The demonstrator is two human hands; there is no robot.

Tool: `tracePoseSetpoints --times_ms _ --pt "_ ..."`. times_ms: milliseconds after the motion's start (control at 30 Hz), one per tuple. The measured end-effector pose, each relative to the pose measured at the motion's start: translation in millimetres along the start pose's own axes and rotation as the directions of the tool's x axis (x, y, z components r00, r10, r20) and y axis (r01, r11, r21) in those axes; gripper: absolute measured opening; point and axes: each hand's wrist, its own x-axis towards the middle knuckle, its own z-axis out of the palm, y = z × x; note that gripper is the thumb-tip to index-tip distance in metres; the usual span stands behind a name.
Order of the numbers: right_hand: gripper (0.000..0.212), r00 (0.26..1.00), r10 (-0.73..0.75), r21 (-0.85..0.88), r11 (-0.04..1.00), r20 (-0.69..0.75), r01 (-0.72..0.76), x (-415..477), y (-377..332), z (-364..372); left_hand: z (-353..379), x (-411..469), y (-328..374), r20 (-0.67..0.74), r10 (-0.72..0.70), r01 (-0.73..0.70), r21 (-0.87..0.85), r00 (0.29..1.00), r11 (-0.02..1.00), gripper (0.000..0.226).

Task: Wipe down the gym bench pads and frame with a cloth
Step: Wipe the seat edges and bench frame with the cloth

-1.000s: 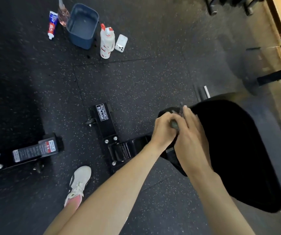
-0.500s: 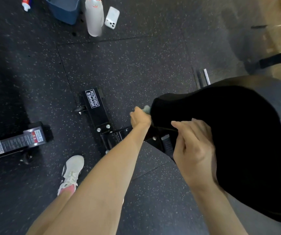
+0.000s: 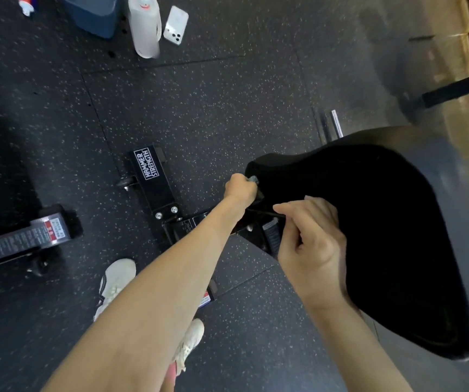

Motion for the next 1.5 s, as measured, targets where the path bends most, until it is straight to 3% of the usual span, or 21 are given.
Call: tracePoseSetpoints --times_ms 167,233,267,333,400,467,567,700,867,1200,1333,1400,1500 --pt "0.023 1.0 0.013 -0.001 1.0 0.017 -0.013 0.4 -2.6 -0.7 -29.5 -31.8 10.8 0.229 0.096 -0.049 -0.203 0.969 0.978 0.007" --pt "0.023 1.0 0.013 0.006 1.0 0.019 -0.013 1.1 -2.8 -0.6 -48.4 -40.3 8.9 0.31 0.113 -0.028 -0.268 0.944 0.963 0.015" --pt "0.022 1.0 0.021 0.007 1.0 0.021 -0.022 1.5 -2.6 -0.5 -54.7 -37.3 5.2 0.296 0.108 -0.041 -0.225 0.949 0.974 0.019" --pt "0.022 0.999 0.035 0.014 0.999 0.03 -0.036 1.2 -2.6 -1.3 -61.4 -24.4 -4.6 0.141 0.071 -0.057 -0.107 0.987 0.993 0.029" --pt "0.022 0.999 0.025 0.026 0.999 0.035 -0.026 0.8 -2.9 -2.3 -58.7 -4.1 -14.2 -0.01 0.009 -0.01 -0.12 1.0 0.993 0.029" --pt "0.023 0.999 0.011 0.016 1.0 0.038 -0.011 0.5 -1.5 -1.5 -49.4 11.3 -19.6 -0.064 -0.042 0.034 -0.114 0.997 0.993 0.027" --pt "0.024 0.999 0.014 -0.012 1.0 0.04 -0.014 -2.4 3.2 0.3 -31.9 21.7 -18.0 -0.021 -0.062 0.06 -0.099 0.998 0.993 0.021" --pt "0.029 0.999 -0.004 0.003 1.0 0.043 0.004 -2.1 4.3 2.4 -3.4 34.5 -20.8 0.033 -0.103 0.108 -0.221 0.994 0.969 0.024" --pt "0.031 0.999 -0.011 0.02 1.0 0.043 0.01 -0.3 2.7 3.4 9.7 16.7 -3.0 -0.054 -0.133 0.094 -0.45 0.99 0.888 0.024" --pt "0.027 0.996 0.013 0.023 1.0 0.086 -0.015 1.7 2.3 3.5 6.5 -26.2 12.8 -0.141 0.013 -0.084 -0.51 0.99 0.856 0.04" --pt "0.02 0.994 0.034 0.067 0.997 0.101 -0.041 5.5 -1.6 -1.4 -2.3 -55.7 19.6 -0.113 0.14 -0.176 -0.432 0.984 0.885 0.027" --pt "0.021 0.995 0.073 0.099 0.992 0.071 -0.079 5.3 -5.7 -4.6 -7.6 -76.0 25.6 -0.071 0.181 -0.194 -0.417 0.981 0.888 0.016" --pt "0.025 0.974 0.227 0.151 0.963 -0.014 -0.222 -6.0 -19.3 -18.0 -14.9 -114.0 41.6 -0.028 0.234 -0.224 -0.42 0.972 0.879 0.02"
